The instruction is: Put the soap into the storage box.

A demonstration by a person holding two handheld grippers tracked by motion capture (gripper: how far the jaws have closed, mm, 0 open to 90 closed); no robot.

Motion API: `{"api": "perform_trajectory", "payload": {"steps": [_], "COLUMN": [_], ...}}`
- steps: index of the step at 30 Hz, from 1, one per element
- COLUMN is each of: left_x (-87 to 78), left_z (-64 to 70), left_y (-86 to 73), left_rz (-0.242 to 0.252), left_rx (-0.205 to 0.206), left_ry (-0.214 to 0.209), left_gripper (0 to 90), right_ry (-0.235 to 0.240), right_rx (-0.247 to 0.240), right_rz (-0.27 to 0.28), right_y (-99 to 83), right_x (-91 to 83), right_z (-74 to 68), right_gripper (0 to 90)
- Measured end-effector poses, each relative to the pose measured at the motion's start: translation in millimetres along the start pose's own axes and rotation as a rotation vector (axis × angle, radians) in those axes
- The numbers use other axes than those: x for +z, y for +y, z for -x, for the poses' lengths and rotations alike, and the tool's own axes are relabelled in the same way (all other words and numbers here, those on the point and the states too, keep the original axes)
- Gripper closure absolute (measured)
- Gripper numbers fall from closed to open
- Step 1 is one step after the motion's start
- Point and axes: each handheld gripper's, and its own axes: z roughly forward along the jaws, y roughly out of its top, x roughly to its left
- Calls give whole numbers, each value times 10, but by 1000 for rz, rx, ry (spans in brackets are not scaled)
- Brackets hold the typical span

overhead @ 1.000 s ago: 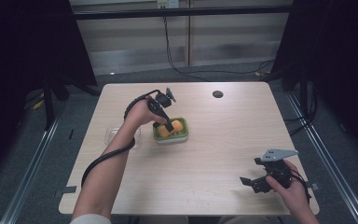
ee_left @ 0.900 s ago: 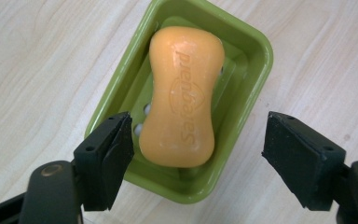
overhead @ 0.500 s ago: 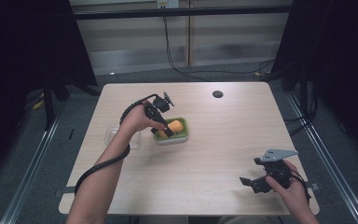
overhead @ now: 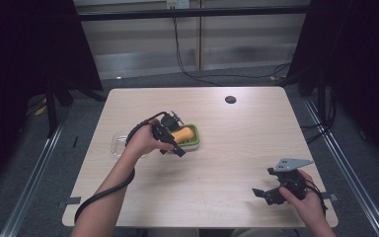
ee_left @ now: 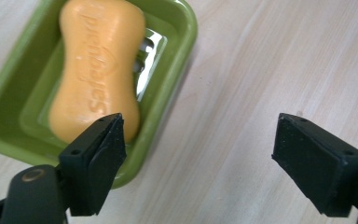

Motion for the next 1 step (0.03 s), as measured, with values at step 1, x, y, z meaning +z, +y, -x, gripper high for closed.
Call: {"api": "perform_trajectory", "payload": {"steps": [1], "left_x": [30], "left_z": [45], "left_y": [-45], "left_rz": [21], "left_rx": [12], "left_ry": [-7], "left_gripper": [159], "right_ry": [3], "right_rx": [-2], "right_rz": [-3], "right_y": [-5], "right_x": [12], "right_z": [-1], "right_gripper": [34]}}
